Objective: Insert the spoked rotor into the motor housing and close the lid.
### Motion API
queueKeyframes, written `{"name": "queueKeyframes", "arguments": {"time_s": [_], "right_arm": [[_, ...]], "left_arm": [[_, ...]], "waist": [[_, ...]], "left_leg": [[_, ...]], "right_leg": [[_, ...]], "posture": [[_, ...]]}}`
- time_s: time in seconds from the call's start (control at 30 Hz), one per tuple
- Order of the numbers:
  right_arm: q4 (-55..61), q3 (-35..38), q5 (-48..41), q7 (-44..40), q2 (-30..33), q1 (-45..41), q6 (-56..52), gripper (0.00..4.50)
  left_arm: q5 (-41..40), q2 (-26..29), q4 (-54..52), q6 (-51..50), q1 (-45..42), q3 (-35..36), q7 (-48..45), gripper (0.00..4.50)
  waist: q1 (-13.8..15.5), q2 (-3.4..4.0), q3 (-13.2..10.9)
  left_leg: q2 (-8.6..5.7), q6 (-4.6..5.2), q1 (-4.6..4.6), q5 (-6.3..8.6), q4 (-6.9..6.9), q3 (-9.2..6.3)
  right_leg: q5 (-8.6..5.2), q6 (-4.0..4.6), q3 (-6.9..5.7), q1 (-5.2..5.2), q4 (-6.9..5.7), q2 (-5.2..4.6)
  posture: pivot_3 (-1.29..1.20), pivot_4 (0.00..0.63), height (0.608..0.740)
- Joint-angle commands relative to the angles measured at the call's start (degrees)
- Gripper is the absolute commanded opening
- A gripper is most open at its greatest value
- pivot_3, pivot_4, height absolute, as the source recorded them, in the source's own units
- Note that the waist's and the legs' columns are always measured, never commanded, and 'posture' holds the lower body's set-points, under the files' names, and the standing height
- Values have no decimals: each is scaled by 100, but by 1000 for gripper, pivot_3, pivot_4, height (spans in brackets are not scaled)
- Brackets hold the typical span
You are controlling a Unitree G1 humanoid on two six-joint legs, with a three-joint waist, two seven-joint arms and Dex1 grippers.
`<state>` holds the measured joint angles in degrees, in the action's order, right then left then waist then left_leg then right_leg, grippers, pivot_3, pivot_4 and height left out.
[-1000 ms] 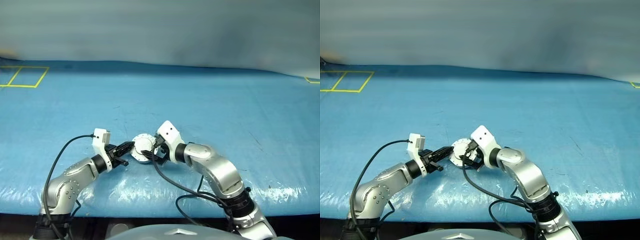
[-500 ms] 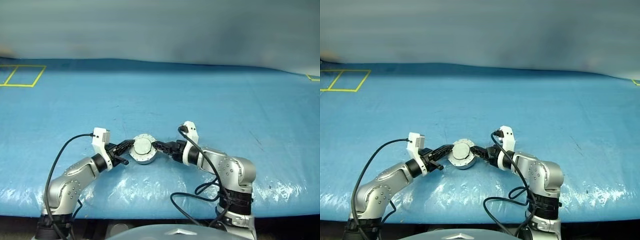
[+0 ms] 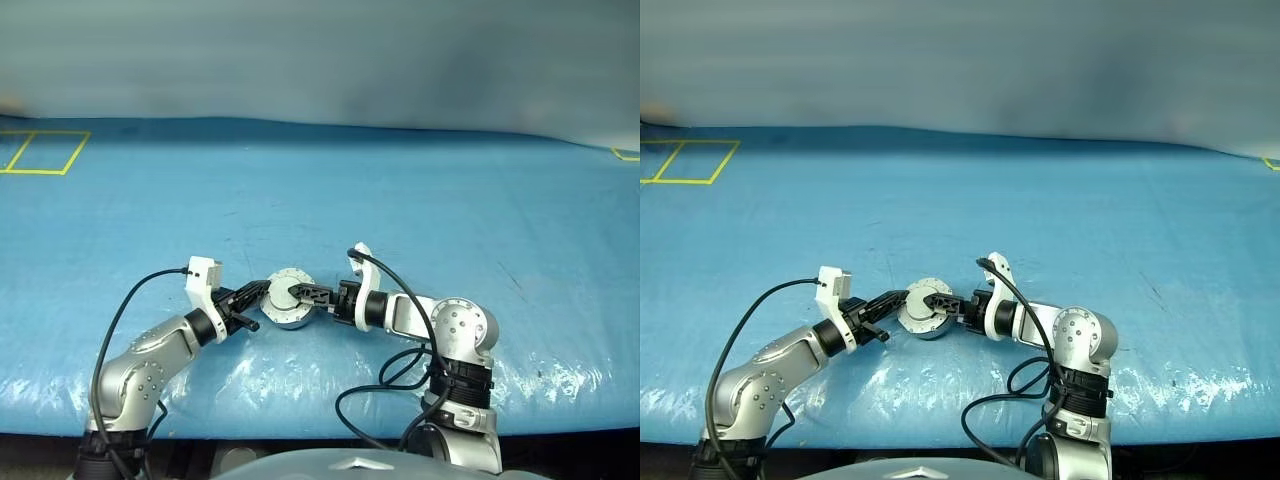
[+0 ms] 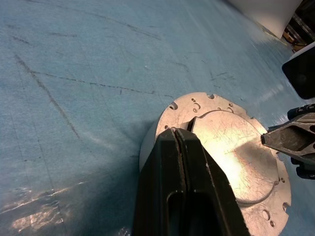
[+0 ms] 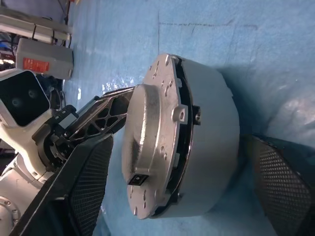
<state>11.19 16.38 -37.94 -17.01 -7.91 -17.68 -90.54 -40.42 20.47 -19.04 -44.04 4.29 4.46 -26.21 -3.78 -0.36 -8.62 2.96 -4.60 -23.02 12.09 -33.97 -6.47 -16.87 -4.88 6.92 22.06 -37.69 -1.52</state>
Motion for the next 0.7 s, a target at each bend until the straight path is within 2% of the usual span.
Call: {"name": "queueKeyframes", "arguments": {"time_s": [0.03,0.1,0.13,0.4,0.5,0.6,0.7], "right_arm": [[-145,243,-446,144,-1309,271,-189,3245],[-232,270,-670,253,-1305,286,-196,2612],[-261,250,-771,316,-1296,308,-196,2458],[-454,224,-1330,818,-1369,383,-196,2441],[-490,330,-1606,1000,-1426,405,-196,2437],[-510,447,-1905,1187,-1447,412,-196,2433],[-514,690,-2315,1418,-1556,440,-185,2404]], "left_arm": [[108,-13,11,-161,178,-218,45,0],[122,-21,7,-158,191,-229,51,0],[129,-30,4,-159,195,-235,53,0],[191,-98,10,-103,168,-193,73,0],[265,-198,-19,103,157,-19,224,0],[1,-470,-24,166,87,428,493,0],[-544,-735,-271,184,60,1053,812,589]], "waist": [[-1,1,-1],[-3,5,-3],[-3,8,-5],[-45,16,-9],[-59,17,-10],[-63,17,-11],[-84,18,-16]], "left_leg": [[0,0,-2,0,2,0],[0,0,-7,0,4,0],[0,0,-8,0,4,0],[1,0,-8,0,2,0],[1,0,-9,0,2,0],[1,0,-20,0,1,-1],[4,1,-65,-2,-7,-2]], "right_leg": [[1,0,0,-1,0,0],[1,0,0,-9,-1,0],[1,-1,0,-12,-3,0],[-4,1,0,-6,-6,1],[-3,1,0,-9,-6,2],[-1,-3,0,-2,-8,3],[21,-18,0,45,-19,7]], "posture": [[0,150,740],[0,150,740],[0,150,740],[0,150,740],[0,150,740],[0,150,740],[0,150,740]]}}
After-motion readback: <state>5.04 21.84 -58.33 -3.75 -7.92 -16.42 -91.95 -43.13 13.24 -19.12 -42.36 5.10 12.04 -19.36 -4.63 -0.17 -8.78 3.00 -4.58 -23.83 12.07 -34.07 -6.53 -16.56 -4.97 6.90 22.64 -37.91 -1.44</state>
